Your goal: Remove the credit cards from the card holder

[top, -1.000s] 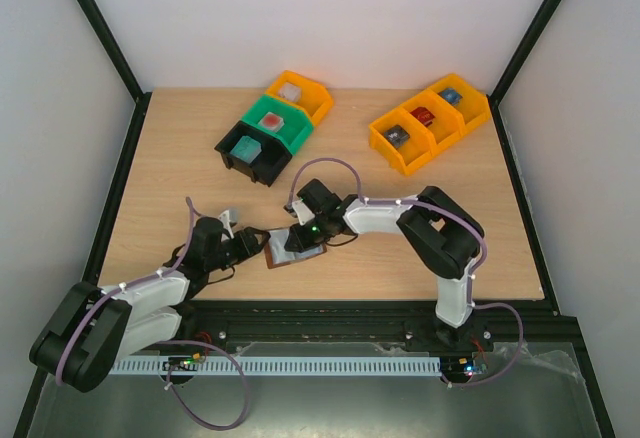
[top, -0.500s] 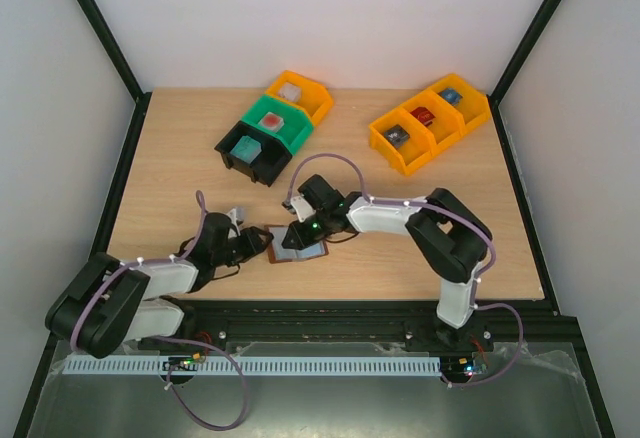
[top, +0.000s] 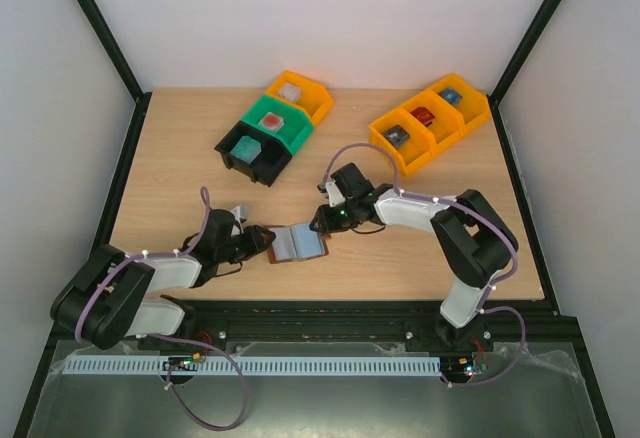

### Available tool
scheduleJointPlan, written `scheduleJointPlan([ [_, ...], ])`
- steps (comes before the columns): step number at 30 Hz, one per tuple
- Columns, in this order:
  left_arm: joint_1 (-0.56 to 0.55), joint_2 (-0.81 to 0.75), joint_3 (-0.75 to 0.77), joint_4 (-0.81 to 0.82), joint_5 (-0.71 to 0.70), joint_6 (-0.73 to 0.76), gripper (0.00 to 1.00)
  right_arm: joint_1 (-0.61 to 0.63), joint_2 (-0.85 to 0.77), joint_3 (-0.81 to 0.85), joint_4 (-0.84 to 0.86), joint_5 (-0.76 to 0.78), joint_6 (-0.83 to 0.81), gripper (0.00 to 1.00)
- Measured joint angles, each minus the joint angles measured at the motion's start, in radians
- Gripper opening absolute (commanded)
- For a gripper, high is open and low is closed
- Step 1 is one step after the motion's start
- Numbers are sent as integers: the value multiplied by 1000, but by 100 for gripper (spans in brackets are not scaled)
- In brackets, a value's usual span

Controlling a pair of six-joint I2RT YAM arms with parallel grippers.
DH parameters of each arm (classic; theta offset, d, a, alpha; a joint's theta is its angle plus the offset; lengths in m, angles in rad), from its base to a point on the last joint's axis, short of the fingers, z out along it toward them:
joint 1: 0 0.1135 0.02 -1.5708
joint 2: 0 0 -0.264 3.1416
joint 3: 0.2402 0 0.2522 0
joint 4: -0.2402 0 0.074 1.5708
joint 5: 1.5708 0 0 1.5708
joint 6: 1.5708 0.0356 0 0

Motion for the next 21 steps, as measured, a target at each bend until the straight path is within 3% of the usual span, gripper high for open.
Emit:
scheduleJointPlan([
  [8, -1, 0, -3, -20, 0, 1, 19, 10, 29, -5, 7, -19, 9, 26],
  [14, -1, -3, -6, -24, -2, 2, 13, 10, 42, -11, 13, -23, 10, 34],
  [21, -1, -12, -7, -23, -2, 3, 10, 12, 51, -11, 20, -23, 0, 36],
])
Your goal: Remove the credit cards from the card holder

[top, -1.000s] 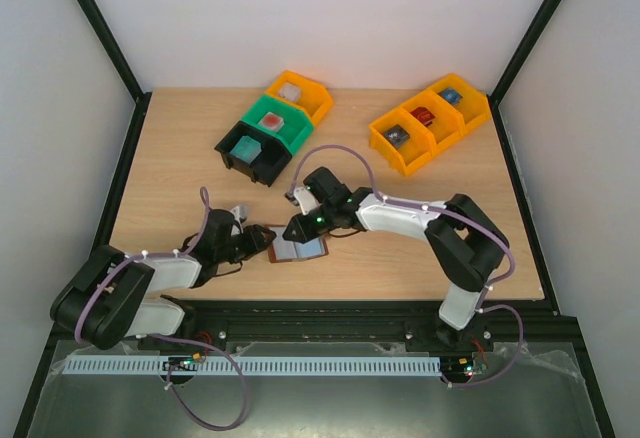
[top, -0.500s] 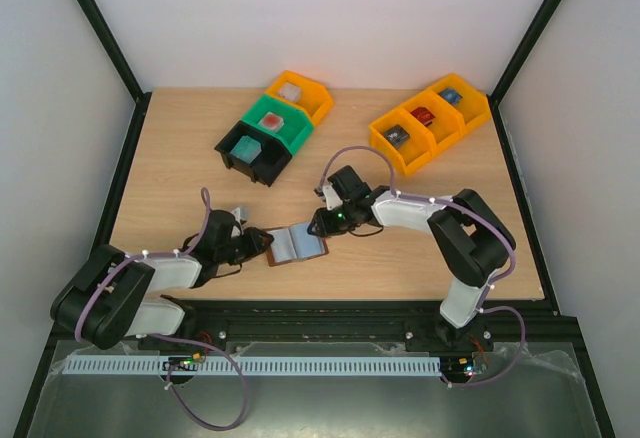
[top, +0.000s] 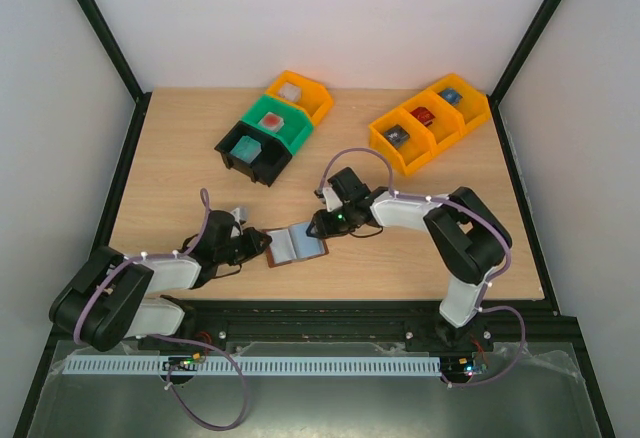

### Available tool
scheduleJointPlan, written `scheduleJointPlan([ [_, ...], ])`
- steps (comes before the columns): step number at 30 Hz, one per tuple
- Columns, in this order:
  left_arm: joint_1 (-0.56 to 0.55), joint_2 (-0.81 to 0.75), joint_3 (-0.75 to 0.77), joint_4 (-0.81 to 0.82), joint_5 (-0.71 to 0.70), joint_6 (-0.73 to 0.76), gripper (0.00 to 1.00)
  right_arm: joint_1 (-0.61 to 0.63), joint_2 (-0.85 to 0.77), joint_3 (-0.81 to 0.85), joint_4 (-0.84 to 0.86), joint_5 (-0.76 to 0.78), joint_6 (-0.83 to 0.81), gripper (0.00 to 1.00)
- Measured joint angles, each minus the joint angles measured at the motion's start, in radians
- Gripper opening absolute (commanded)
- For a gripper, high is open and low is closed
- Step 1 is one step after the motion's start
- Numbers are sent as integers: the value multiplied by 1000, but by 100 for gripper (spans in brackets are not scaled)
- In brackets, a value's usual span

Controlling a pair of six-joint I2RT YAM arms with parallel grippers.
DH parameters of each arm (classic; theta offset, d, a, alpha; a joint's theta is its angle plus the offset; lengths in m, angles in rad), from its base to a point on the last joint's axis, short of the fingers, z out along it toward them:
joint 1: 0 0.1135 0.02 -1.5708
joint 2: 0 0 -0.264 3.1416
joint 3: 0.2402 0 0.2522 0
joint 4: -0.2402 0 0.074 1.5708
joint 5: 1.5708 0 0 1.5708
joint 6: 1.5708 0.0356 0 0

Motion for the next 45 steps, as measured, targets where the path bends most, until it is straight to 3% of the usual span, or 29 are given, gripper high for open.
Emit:
scheduleJointPlan([
  [8, 0, 0, -6, 0, -5, 0, 7, 13, 15, 2, 33, -70, -4, 35],
  [19, 0, 0, -12, 10, -3, -1, 2, 60, 15, 8, 28, -132, -27, 25],
  [26, 0, -2, -13, 13, -2, -1, 2, 62, -10, 24, 7, -135, -44, 43],
  [33, 2, -6, -18, 21, 1, -1, 2, 69, -35, 31, 9, -157, -56, 46],
  [35, 2, -6, -18, 21, 1, -1, 2, 74, -35, 35, 9, -157, -57, 40],
  [40, 2, -6, -21, 27, 1, -1, 2, 91, -35, 41, 15, -155, -56, 14],
  [45, 5, -6, -22, 27, 1, -2, 2, 96, -27, 55, 20, -138, -42, 2],
])
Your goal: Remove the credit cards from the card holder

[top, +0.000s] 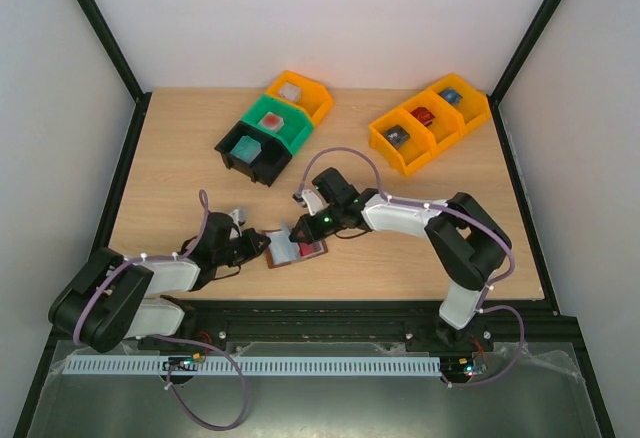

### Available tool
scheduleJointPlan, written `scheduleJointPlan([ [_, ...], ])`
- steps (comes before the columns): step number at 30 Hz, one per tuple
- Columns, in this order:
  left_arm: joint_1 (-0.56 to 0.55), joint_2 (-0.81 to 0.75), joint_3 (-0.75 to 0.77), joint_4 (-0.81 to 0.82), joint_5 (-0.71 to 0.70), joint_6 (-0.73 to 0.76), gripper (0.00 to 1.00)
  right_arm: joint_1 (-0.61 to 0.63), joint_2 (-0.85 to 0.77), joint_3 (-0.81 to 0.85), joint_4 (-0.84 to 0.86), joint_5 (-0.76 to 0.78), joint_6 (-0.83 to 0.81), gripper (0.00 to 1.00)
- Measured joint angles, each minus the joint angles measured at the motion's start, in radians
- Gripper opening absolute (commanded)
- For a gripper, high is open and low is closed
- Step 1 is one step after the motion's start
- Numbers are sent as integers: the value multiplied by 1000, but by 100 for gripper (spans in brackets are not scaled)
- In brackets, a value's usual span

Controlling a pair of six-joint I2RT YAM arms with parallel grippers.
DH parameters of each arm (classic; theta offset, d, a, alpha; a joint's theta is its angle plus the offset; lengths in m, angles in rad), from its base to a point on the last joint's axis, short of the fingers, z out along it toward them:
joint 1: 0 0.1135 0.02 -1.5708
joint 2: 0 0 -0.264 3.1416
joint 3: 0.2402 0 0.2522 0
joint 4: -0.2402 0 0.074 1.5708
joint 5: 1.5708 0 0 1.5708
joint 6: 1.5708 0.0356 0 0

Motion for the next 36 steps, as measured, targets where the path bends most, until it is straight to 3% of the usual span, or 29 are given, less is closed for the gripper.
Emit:
scheduleJointPlan([
  [5, 2, 0, -1, 2, -2, -2, 2, 3, 18, 19, 0, 13, 6, 2],
  [10, 2, 0, -1, 8, -5, -2, 2, 15, 62, 52, 0, 23, 19, 20],
  [20, 4, 0, -5, 11, -3, -2, 2, 25, 85, 73, -62, 219, 24, 33],
  [24, 5, 0, -6, 13, -2, -3, 2, 23, 85, 73, -84, 280, 24, 29],
  [28, 6, 0, -6, 14, 0, -2, 4, 23, 85, 73, -90, 285, 21, 27],
  [36, 6, 0, -9, 16, 0, -5, 3, 23, 70, 71, -68, 182, 12, 42],
])
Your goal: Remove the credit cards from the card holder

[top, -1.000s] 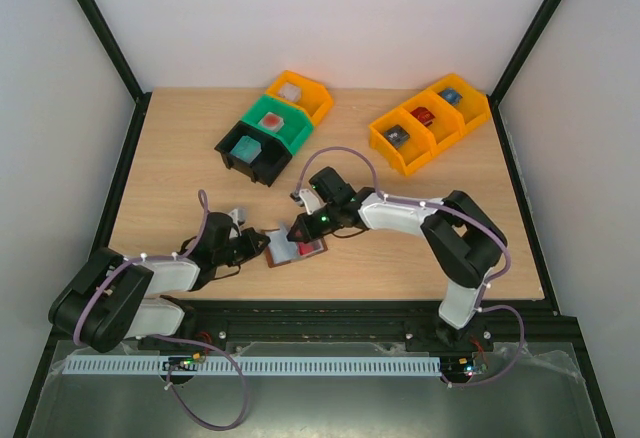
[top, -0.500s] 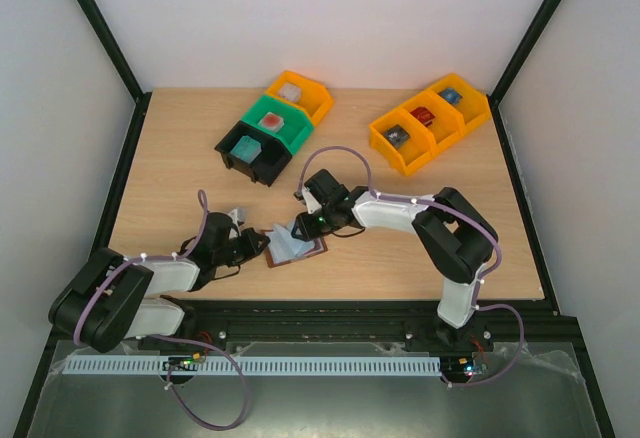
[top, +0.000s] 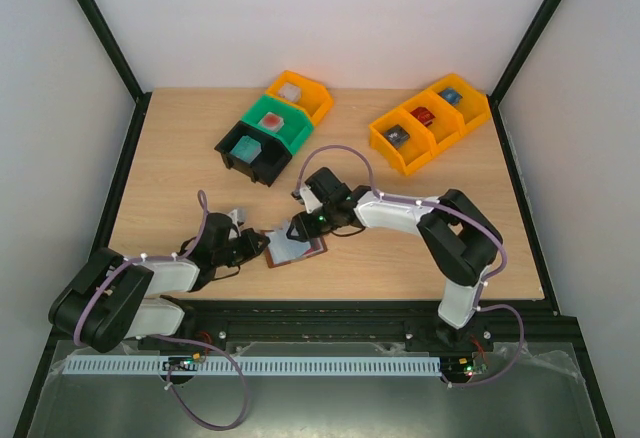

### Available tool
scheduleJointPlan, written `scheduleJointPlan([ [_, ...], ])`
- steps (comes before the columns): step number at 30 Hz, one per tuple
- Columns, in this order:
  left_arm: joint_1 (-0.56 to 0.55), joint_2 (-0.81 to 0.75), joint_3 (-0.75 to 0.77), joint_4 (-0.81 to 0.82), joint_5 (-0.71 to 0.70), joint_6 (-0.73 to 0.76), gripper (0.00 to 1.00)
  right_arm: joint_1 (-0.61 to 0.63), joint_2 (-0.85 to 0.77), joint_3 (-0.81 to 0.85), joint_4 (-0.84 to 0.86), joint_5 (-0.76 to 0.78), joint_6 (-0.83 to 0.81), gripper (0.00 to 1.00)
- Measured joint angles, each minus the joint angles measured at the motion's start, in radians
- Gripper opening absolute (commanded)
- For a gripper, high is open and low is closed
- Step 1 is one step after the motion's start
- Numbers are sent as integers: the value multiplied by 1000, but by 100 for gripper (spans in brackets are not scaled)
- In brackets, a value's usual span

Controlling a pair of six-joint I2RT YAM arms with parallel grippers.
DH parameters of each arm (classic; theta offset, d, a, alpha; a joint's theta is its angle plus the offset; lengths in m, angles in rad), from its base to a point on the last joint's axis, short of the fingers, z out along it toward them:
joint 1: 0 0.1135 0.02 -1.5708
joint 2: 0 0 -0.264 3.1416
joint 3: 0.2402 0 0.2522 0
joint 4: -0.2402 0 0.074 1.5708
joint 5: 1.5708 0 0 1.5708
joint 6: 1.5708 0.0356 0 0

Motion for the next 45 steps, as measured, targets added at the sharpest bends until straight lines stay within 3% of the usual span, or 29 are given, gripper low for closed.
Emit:
scheduleJointPlan([
  [7, 0, 0, -1, 1, 0, 0, 3, -6, -51, -1, 2, -7, -17, 41],
  [26, 1, 0, -2, 6, 3, -2, 4, -30, -89, -29, 8, 11, 0, 6],
  [45, 1, 0, -4, 8, 3, -2, 4, 63, -16, 11, 13, -92, -70, 22],
])
